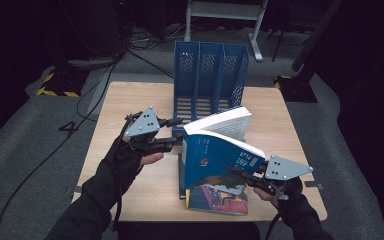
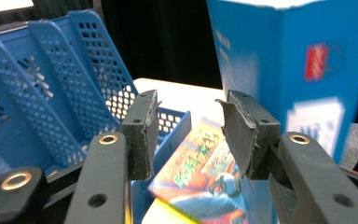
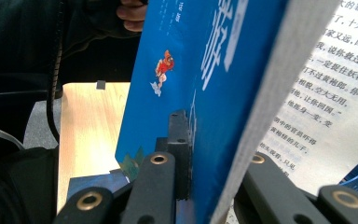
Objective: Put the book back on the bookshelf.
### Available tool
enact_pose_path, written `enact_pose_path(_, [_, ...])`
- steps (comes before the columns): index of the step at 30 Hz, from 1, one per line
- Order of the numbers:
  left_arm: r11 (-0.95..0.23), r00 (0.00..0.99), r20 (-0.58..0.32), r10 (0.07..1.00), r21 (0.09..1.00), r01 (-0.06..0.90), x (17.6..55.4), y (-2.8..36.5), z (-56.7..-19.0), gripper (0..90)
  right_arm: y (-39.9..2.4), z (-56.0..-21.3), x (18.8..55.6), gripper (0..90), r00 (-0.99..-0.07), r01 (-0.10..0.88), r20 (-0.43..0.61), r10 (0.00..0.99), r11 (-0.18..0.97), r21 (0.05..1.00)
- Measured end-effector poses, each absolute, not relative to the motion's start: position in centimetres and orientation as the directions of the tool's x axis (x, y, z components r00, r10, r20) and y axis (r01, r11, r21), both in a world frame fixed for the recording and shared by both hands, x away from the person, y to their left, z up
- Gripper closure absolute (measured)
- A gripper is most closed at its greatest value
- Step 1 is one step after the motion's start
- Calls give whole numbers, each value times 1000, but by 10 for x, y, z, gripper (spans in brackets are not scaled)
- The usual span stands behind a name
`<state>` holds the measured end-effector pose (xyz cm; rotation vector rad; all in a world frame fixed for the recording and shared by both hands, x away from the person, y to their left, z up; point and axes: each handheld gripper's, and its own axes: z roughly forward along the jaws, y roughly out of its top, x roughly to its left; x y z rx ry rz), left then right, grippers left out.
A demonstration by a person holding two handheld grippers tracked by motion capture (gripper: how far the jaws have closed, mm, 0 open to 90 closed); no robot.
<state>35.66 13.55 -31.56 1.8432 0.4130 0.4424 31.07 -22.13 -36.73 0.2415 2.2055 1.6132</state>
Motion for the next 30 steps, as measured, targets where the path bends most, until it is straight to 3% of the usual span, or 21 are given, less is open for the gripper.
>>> enact_pose_path(7, [-345,861,105,497,935,85,349,145,-330,458,-221,-367,311,814,-905,-96,-217,366,322,942])
enact_pose_path(10, [-391,862,117,493,915,99,347,149,-338,378,-221,-367,310,813,-904,-98,-220,367,323,941])
enact_pose_path(17, [-431,889,96,448,895,120,335,148,-361,286,-221,-368,310,813,-904,-102,-222,366,320,942])
enact_pose_path(30, [-420,936,21,351,897,137,335,99,-389,350,-221,-368,306,810,-904,-115,-236,358,328,938])
